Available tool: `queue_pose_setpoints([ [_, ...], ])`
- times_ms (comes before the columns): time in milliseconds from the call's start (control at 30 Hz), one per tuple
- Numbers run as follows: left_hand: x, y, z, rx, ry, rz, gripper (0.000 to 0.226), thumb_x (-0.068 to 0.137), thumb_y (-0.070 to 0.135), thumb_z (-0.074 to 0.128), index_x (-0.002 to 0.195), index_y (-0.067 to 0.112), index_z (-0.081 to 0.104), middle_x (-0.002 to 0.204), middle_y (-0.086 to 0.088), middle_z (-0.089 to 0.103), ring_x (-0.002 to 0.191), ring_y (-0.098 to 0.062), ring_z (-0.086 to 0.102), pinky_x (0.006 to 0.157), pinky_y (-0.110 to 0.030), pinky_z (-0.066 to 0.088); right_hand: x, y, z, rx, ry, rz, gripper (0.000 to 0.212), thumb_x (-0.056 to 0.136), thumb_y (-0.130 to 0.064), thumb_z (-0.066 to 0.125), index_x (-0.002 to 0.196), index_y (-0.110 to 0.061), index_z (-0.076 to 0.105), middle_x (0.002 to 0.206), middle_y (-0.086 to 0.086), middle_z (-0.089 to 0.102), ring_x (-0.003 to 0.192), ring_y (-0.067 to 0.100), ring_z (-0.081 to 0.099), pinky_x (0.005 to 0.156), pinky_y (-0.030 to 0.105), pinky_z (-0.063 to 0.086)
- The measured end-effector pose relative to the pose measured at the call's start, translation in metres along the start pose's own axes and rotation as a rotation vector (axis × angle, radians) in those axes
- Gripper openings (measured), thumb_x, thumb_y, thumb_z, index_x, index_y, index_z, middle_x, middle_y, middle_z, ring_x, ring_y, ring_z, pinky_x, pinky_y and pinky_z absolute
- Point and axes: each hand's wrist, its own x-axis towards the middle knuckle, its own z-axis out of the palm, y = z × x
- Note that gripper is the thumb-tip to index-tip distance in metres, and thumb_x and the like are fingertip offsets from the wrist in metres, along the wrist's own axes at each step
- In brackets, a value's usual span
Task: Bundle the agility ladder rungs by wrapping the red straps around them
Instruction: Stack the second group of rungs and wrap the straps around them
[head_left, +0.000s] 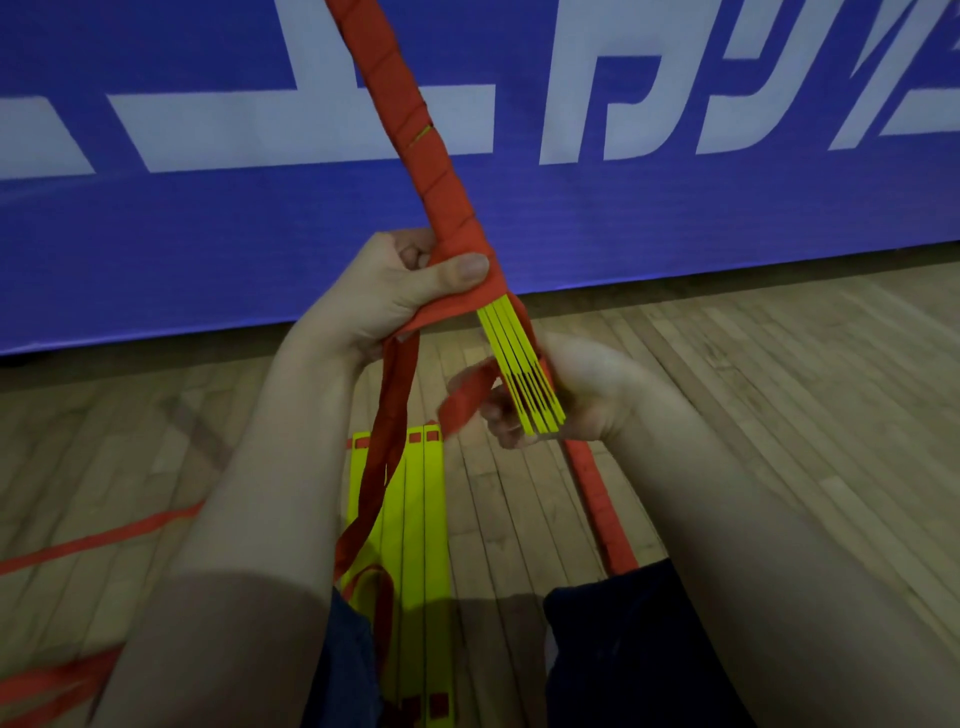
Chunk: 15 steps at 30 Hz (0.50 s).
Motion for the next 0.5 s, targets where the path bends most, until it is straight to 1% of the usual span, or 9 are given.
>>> queue_pose_setpoints([
  [33,0.000,0.000,0.000,0.000,-0.004,-0.001,0.051,0.041,0.062,0.087,0.067,0.021,0.073,0.083,-0.016,0.055,0.084,-0.037,0.041,0.057,-0.034,0.028,0.000,0.000,0.001,0.055,-0.014,-0.007,0.049,0.098,-0.041,0.028,0.096,-0.002,0.058,0.060,0.008,0.063,0.050,0.017,0.058,0.061,0.029,0.033],
  [100,0.002,-0.002,-0.001,0.021,-0.016,-0.008,0.053,0.039,0.065,0.086,0.065,0.020,0.072,0.070,-0.013,0.057,0.066,-0.029,0.043,0.048,-0.031,0.029,0.001,-0.002,0.001,0.169,0.005,-0.047,0.048,0.098,-0.041,0.031,0.092,-0.004,0.062,0.069,0.009,0.067,0.059,0.017,0.063,0.064,0.030,0.045],
  [167,0.004,-0.003,-0.003,0.039,-0.037,-0.013,0.053,0.040,0.067,0.085,0.066,0.021,0.074,0.060,-0.003,0.063,0.052,-0.019,0.048,0.042,-0.027,0.032,0.001,-0.005,-0.001,0.268,0.036,-0.140,0.041,0.098,-0.037,0.037,0.092,-0.006,0.064,0.077,0.009,0.069,0.063,0.016,0.066,0.062,0.026,0.052],
  [267,0.005,-0.005,-0.004,0.045,-0.095,-0.016,0.042,0.051,0.058,0.081,0.060,0.019,0.072,0.047,0.001,0.060,0.034,-0.010,0.044,0.036,-0.021,0.030,-0.003,-0.009,-0.003,0.260,0.077,-0.280,0.032,0.093,-0.028,0.046,0.088,-0.007,0.071,0.079,0.006,0.071,0.064,0.015,0.068,0.058,0.023,0.055],
  [333,0.004,-0.005,-0.002,0.044,-0.123,-0.021,0.032,0.055,0.050,0.074,0.051,0.019,0.069,0.036,0.003,0.051,0.027,-0.002,0.038,0.033,-0.016,0.025,-0.006,-0.012,-0.007,0.204,0.110,-0.336,0.029,0.088,-0.026,0.052,0.084,-0.008,0.074,0.080,0.006,0.072,0.068,0.016,0.069,0.063,0.026,0.058],
  [367,0.003,-0.003,0.000,0.051,-0.137,-0.023,0.031,0.056,0.049,0.072,0.050,0.019,0.069,0.034,0.004,0.050,0.028,-0.003,0.038,0.034,-0.018,0.024,-0.008,-0.013,-0.010,0.161,0.124,-0.360,0.029,0.090,-0.027,0.051,0.090,-0.008,0.074,0.085,0.008,0.072,0.074,0.018,0.069,0.072,0.032,0.058],
  [433,0.001,-0.003,0.001,0.058,-0.159,-0.022,0.027,0.056,0.047,0.074,0.054,0.020,0.073,0.042,0.002,0.059,0.040,-0.014,0.051,0.042,-0.022,0.034,-0.013,-0.016,-0.015,0.060,0.130,-0.383,0.039,0.097,-0.034,0.045,0.114,-0.008,0.067,0.103,0.015,0.068,0.088,0.023,0.067,0.093,0.042,0.051],
  [467,0.001,-0.002,0.001,0.051,-0.178,-0.021,0.024,0.060,0.042,0.076,0.060,0.018,0.075,0.050,-0.001,0.065,0.050,-0.019,0.057,0.049,-0.024,0.040,-0.017,-0.019,-0.014,-0.007,0.137,-0.387,0.046,0.099,-0.040,0.040,0.124,-0.009,0.062,0.108,0.017,0.065,0.090,0.024,0.066,0.095,0.043,0.049],
  [500,0.000,-0.001,0.002,0.057,-0.203,-0.030,0.020,0.066,0.034,0.076,0.067,0.014,0.075,0.058,-0.006,0.069,0.058,-0.022,0.062,0.056,-0.025,0.046,-0.021,-0.021,-0.013,-0.098,0.155,-0.395,0.050,0.100,-0.046,0.036,0.127,-0.011,0.060,0.108,0.017,0.066,0.088,0.023,0.067,0.090,0.040,0.051],
])
